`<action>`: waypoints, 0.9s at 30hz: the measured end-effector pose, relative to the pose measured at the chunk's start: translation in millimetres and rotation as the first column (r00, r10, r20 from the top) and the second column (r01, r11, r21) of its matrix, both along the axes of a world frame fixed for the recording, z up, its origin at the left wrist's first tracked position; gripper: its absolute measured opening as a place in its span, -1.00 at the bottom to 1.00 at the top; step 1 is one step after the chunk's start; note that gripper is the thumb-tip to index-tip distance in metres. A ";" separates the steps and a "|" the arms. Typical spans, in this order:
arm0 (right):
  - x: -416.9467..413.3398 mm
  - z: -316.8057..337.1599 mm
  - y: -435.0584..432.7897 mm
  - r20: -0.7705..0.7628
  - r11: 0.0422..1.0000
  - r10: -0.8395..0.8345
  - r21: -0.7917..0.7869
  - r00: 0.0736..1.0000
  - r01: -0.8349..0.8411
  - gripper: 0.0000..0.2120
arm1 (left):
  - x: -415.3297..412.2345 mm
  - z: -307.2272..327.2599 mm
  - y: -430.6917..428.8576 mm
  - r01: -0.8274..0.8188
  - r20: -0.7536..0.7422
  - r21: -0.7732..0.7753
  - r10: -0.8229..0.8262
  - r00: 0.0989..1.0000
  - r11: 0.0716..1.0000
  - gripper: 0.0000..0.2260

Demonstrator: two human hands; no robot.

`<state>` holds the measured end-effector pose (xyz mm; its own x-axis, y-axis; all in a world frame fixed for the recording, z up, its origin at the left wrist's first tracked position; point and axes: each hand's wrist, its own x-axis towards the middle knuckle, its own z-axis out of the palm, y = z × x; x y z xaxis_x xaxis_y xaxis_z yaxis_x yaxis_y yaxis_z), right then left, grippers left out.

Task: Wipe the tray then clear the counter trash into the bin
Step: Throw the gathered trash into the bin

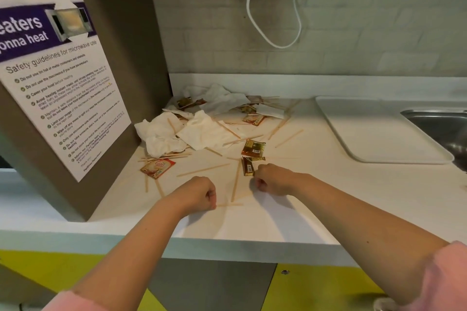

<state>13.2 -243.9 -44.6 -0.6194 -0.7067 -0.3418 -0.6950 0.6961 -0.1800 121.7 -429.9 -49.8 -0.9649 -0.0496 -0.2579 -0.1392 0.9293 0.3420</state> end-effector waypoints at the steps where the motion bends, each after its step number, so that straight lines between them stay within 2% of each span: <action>1: 1.2 1.3 0.1 -0.001 1.000 0.008 0.009 1.000 -0.008 -0.85 | 0.1 0.6 -0.3 0.027 0.013 -0.004 -0.027 1.000 1.000 -0.93; 4: 2.3 7.3 1.1 0.018 0.997 -0.042 -0.058 0.999 0.043 -0.87 | 1.3 -1.5 -1.6 0.112 0.060 -0.051 -0.109 0.992 0.992 -0.90; 7: -1.9 15.5 3.0 0.119 0.963 -0.125 -0.226 0.985 0.150 -0.90 | 0.8 -2.8 -4.4 0.120 0.076 -0.031 -0.118 0.990 0.992 -0.82; 9: -7.3 21.3 5.0 0.194 0.911 -0.180 -0.337 0.964 0.237 -0.87 | -3.0 -0.6 -4.3 0.084 0.066 0.038 -0.086 0.994 0.996 -0.79; 12: -18.1 26.5 9.3 0.307 0.802 -0.257 -0.461 0.917 0.379 -0.84 | -7.8 3.5 -0.6 0.053 0.065 0.111 -0.061 0.996 0.992 -0.92; 14: -27.9 25.3 12.5 0.313 0.746 -0.327 -0.493 0.892 0.447 -0.78 | -9.3 3.5 -2.0 0.058 0.092 0.069 -0.064 0.994 0.996 -0.79; 16: -38.6 20.4 16.1 0.271 0.735 -0.396 -0.479 0.877 0.480 -0.70 | -11.1 3.6 -3.9 0.061 0.068 0.020 -0.063 0.996 0.998 -0.77; 18: -47.9 14.1 19.9 0.181 0.767 -0.437 -0.436 0.881 0.470 -0.71 | -10.4 3.4 -5.1 0.048 0.028 0.000 -0.048 0.998 0.999 -0.87; 22: -62.4 4.3 26.0 0.035 0.878 -0.372 -0.310 0.928 0.364 -0.69 | -9.6 0.5 -3.4 0.038 0.026 -0.062 -0.037 0.999 0.997 -0.85; 27: -72.5 -4.2 21.4 -0.078 0.937 -0.291 -0.224 0.953 0.268 -0.75 | -10.7 -1.8 2.8 0.038 0.095 -0.101 -0.029 0.995 0.994 -0.85</action>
